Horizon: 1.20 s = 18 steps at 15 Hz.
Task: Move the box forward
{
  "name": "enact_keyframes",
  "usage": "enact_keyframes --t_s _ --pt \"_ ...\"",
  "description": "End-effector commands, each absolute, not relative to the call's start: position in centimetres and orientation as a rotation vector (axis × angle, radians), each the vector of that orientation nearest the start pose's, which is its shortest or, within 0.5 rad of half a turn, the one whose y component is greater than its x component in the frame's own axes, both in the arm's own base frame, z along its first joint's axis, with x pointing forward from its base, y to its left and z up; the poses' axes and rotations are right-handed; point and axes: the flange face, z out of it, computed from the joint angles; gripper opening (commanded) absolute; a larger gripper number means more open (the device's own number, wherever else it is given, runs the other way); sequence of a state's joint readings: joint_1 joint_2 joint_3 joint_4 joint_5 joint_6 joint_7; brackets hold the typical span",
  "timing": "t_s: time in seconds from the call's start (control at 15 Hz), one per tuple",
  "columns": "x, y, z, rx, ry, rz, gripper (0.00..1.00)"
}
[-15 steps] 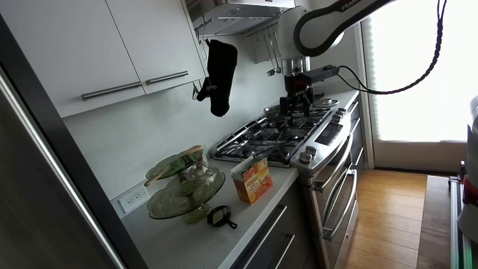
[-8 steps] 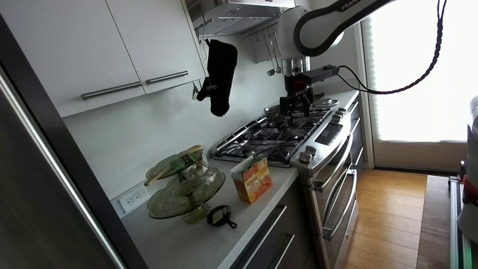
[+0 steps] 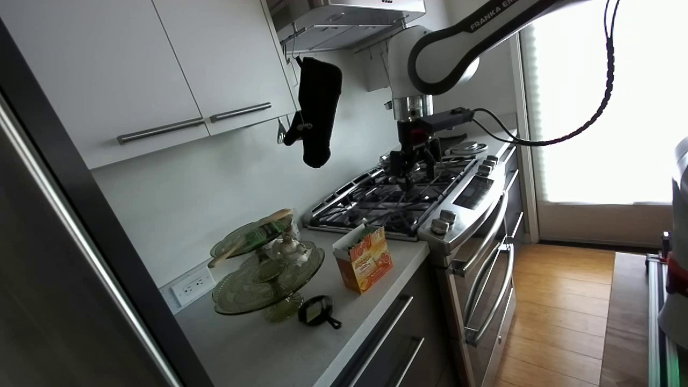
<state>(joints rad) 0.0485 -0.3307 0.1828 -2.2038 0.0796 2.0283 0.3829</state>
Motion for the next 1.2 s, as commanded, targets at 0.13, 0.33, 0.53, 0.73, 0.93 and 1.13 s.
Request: enact_keyframes --t_s 0.13,0.33,0.53,0.73,0.93,1.13 --pt "47.7 14.3 50.3 -2.999 0.38 -0.188 1.0" --pt "48.4 15.2 49.0 -2.992 0.435 -0.201 1.0" --pt "48.2 14.9 49.0 -3.011 0.389 -0.204 1.0" --pt "48.4 15.0 48.9 -3.009 0.387 -0.204 1.0" --pt "48.4 15.0 49.1 -3.008 0.386 -0.208 1.0" --pt "50.2 15.1 47.9 -3.015 0.429 -0.231 1.0"
